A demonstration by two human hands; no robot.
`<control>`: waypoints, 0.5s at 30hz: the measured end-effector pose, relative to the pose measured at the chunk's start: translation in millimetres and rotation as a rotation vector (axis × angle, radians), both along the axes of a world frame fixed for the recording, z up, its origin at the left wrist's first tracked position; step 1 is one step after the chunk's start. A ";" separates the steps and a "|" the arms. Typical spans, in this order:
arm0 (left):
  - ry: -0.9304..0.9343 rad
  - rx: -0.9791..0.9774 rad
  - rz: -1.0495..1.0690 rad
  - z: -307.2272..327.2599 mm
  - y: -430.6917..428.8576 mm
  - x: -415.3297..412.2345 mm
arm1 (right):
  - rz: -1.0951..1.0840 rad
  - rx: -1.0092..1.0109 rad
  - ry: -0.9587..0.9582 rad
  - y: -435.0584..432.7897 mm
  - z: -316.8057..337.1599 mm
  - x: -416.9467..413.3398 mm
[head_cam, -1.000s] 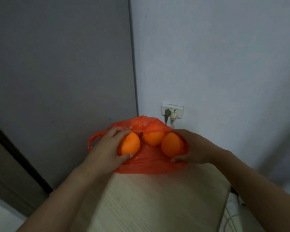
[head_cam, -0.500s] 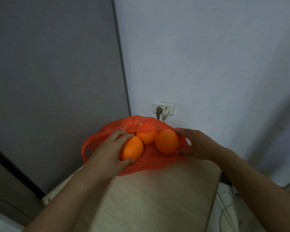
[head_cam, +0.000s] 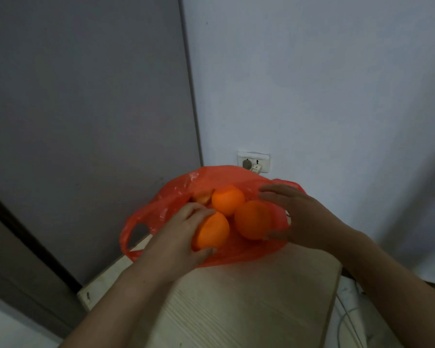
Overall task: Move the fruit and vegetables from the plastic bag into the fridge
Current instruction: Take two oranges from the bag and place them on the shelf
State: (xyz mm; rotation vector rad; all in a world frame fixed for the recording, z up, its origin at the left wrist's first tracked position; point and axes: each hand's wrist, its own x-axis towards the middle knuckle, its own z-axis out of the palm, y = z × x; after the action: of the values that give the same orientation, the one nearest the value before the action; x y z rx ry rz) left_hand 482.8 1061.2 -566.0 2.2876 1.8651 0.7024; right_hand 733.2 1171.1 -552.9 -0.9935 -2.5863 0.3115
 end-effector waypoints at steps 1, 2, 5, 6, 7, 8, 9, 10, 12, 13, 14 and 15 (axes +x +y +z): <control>0.000 -0.001 -0.004 -2.3 -1.7 2.7 | -0.006 0.003 0.010 -2.9 0.5 -4.1; 0.001 -0.004 -0.004 -5.2 -3.4 4.9 | -0.017 -0.019 -0.004 -5.2 -0.4 -8.5; 0.010 -0.021 -0.003 -13.9 -6.4 8.5 | -0.017 -0.032 -0.178 -7.2 -8.3 -19.0; 0.016 -0.031 -0.002 -15.9 -6.9 9.2 | -0.010 -0.004 -0.205 -6.5 -11.4 -20.2; 0.019 -0.041 -0.002 -17.8 -7.0 9.4 | -0.012 0.019 -0.209 -5.8 -14.2 -20.5; 0.022 -0.051 -0.005 -18.8 -7.1 9.9 | -0.018 0.041 -0.205 -5.3 -16.9 -20.4; 0.027 -0.059 -0.006 -19.3 -7.1 10.6 | -0.027 0.065 -0.200 -4.3 -20.2 -19.9; 0.032 -0.063 -0.005 -19.9 -7.1 10.8 | -0.033 0.093 -0.190 -3.8 -23.5 -19.6; 0.024 -0.059 0.004 -18.9 -7.0 10.8 | -0.038 0.138 -0.157 -3.4 -30.5 -19.4; 0.012 -0.055 0.011 -17.5 -7.1 10.7 | -0.043 0.140 -0.145 -4.0 -32.3 -19.3; 0.000 -0.057 0.018 -15.4 -7.6 10.7 | -0.050 0.126 -0.136 -5.0 -31.9 -18.9; -0.013 -0.070 0.022 -11.9 -8.6 11.2 | -0.056 0.101 -0.131 -7.1 -29.4 -18.2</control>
State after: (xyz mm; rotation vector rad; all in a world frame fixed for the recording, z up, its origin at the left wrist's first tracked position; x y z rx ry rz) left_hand 494.0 1052.6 -577.9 2.2182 1.8814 0.6426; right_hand 715.0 1164.0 -582.3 -1.0816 -2.6549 0.1029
